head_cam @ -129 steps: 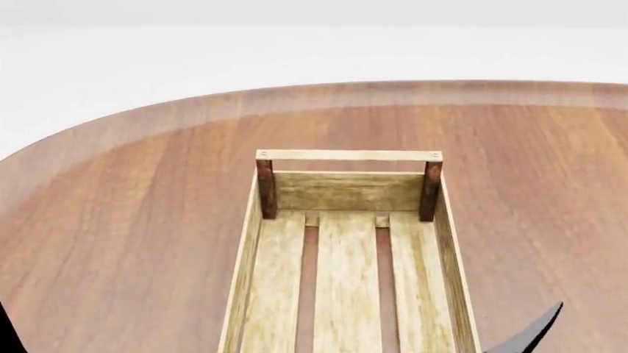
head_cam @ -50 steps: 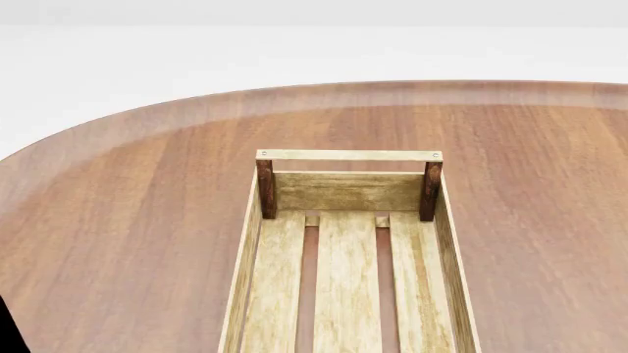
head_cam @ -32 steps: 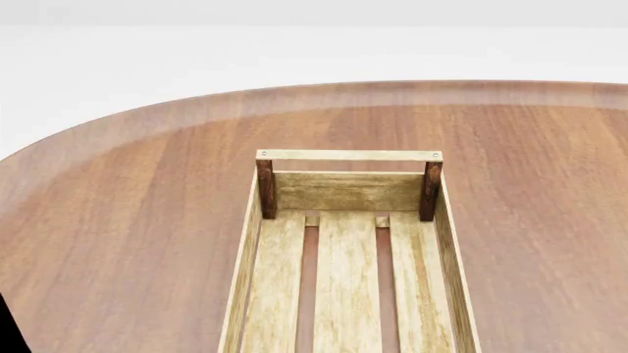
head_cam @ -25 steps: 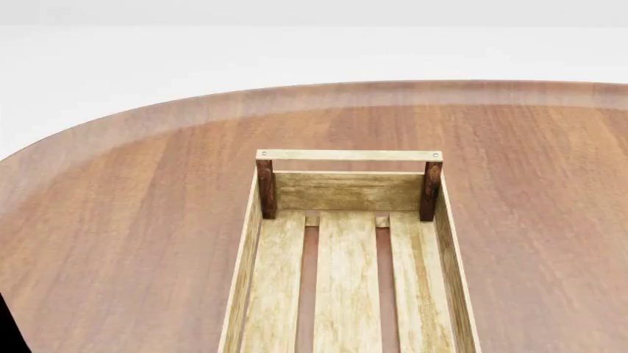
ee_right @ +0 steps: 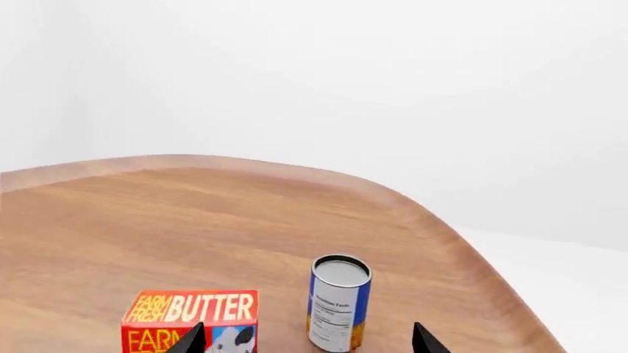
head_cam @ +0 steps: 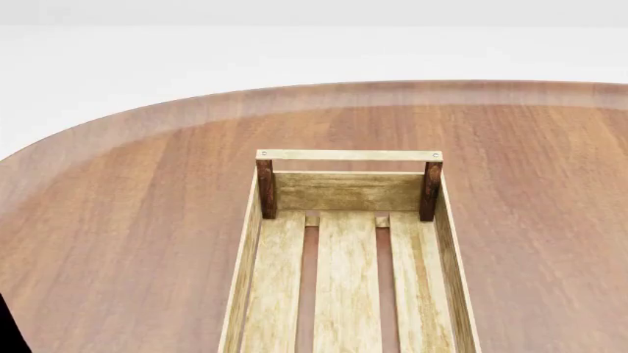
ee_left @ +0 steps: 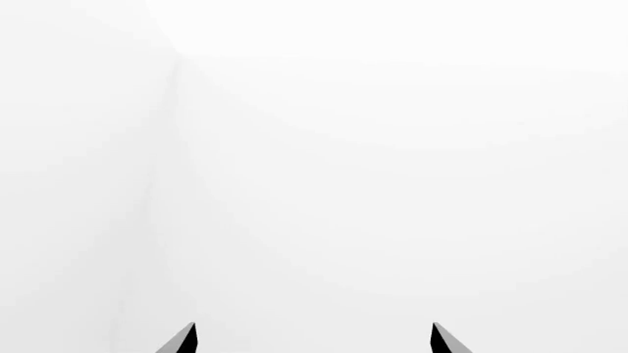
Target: Pick up the cream cheese and put it in the tray.
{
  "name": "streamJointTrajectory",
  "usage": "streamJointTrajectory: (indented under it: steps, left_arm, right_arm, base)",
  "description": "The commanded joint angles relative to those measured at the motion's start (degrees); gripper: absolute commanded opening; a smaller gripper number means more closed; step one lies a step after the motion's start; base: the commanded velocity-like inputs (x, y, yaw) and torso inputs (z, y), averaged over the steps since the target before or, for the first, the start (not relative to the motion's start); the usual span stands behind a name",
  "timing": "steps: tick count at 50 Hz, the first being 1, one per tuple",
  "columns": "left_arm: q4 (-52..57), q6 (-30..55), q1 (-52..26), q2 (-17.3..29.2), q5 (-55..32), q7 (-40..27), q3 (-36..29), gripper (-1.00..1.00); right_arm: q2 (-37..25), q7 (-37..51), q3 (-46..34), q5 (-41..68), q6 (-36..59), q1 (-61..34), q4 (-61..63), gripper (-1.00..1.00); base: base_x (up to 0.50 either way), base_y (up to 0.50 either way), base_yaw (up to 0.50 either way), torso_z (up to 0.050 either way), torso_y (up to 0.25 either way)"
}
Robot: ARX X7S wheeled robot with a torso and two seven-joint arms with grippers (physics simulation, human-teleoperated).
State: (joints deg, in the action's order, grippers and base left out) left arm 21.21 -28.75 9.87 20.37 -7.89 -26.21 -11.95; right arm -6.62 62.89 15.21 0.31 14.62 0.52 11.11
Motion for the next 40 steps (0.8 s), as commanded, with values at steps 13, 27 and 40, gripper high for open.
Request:
streamJointTrajectory:
  steps: [13,27,40]
  left_arm:
    - [0.92,0.34,-0.03,0.38,0.29,-0.45,-0.27,1.0]
    - [0.37,-0.28,-0.37,0.4,0.43,-0.42,-0.68,1.0]
    - [0.15,-0.12,-0.81,0.46,0.59,-0.48,-1.07,1.0]
  right_arm:
    - [-0.43,2.78,2.31,1.5,-0.43,0.44,-3.02,1.0]
    - [-0.35,-0.67,3.46,8.43,3.3,0.07,-2.46,1.0]
    - [-0.83,-1.42,4.29,11.66,6.89,-0.01,-1.32,1.0]
  base:
    - [0.0,0.0,0.0,0.0,0.0]
    - [0.0,0.0,0.0,0.0,0.0]
    - [0.0,0.0,0.0,0.0,0.0]
